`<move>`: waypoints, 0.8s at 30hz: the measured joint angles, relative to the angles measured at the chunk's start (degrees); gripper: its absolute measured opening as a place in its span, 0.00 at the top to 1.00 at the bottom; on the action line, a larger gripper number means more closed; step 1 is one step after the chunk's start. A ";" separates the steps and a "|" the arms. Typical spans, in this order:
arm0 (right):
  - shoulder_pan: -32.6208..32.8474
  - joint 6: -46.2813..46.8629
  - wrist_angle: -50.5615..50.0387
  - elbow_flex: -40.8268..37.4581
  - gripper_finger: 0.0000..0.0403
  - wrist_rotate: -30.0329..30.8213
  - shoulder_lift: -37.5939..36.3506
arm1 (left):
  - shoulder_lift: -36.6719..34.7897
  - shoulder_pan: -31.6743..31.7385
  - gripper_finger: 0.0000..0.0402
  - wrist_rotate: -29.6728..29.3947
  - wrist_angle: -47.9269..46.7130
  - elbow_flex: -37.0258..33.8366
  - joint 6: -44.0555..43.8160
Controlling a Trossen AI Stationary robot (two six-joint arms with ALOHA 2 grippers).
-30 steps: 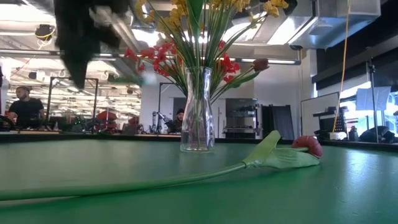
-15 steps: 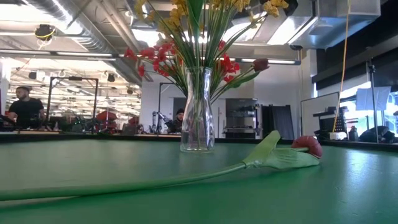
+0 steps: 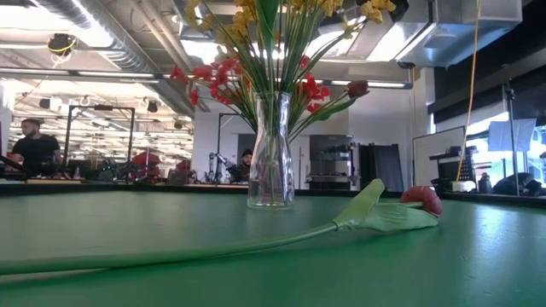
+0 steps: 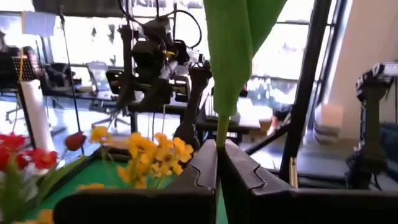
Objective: Sort flowers into vase by color
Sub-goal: Put the white tulip into the transparent vase
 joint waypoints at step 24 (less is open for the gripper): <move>0.00 -0.15 -0.55 0.00 0.51 -0.02 -0.01 | 20.38 17.41 0.99 5.40 55.14 -16.26 17.85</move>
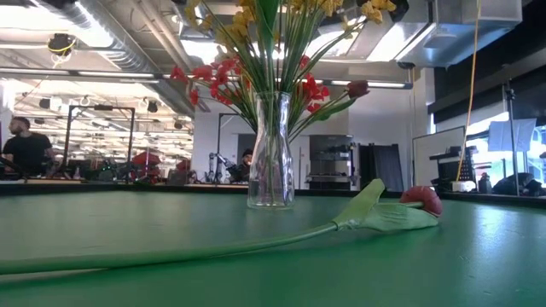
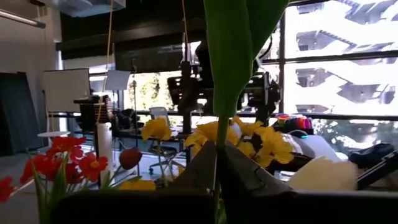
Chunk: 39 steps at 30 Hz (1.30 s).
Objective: Sort flowers into vase by color
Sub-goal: Put the white tulip into the transparent vase
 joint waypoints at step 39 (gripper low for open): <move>0.00 -0.02 0.07 -0.02 0.51 -0.04 0.01 | -0.23 4.57 0.67 1.74 -27.39 3.55 -21.76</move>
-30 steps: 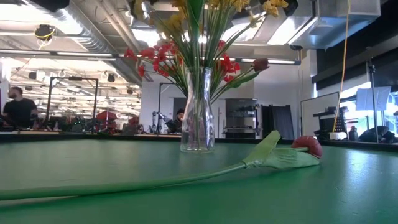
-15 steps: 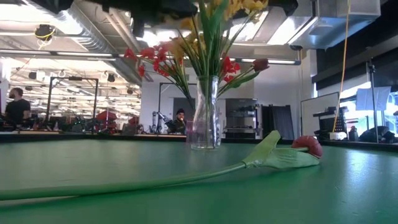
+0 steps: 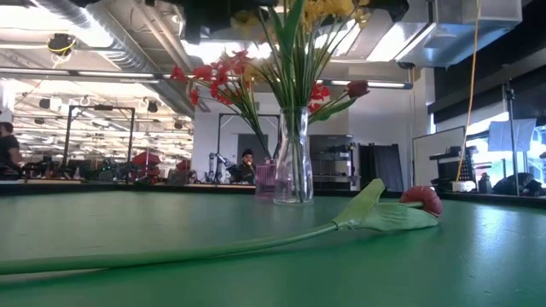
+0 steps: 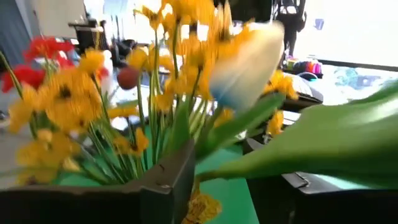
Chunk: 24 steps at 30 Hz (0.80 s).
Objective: Sort flowers into vase by color
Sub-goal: Put the white tulip into the transparent vase
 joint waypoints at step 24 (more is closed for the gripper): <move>0.02 0.13 -0.70 0.00 0.51 -0.96 0.00 | -0.28 -5.43 0.38 -9.07 -21.44 20.15 12.12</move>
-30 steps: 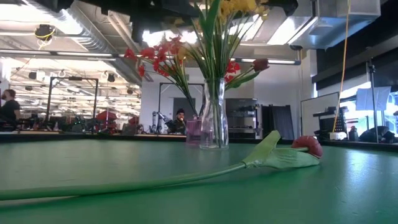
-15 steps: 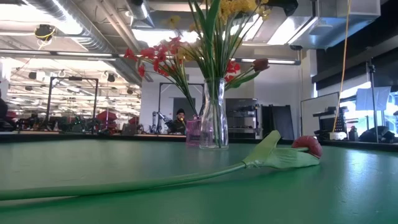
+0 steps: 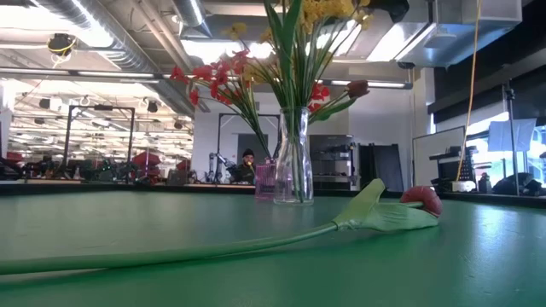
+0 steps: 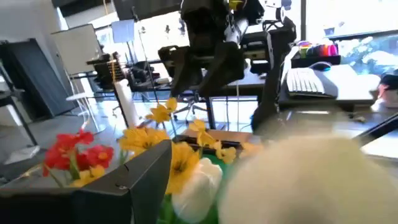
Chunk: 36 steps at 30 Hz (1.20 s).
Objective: Sort flowers into vase by color
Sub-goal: Put the white tulip into the transparent vase
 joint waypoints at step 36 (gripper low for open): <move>0.00 2.15 -3.85 -0.02 0.51 -0.19 -0.99 | -21.62 -23.36 0.38 -33.22 -18.05 0.82 3.99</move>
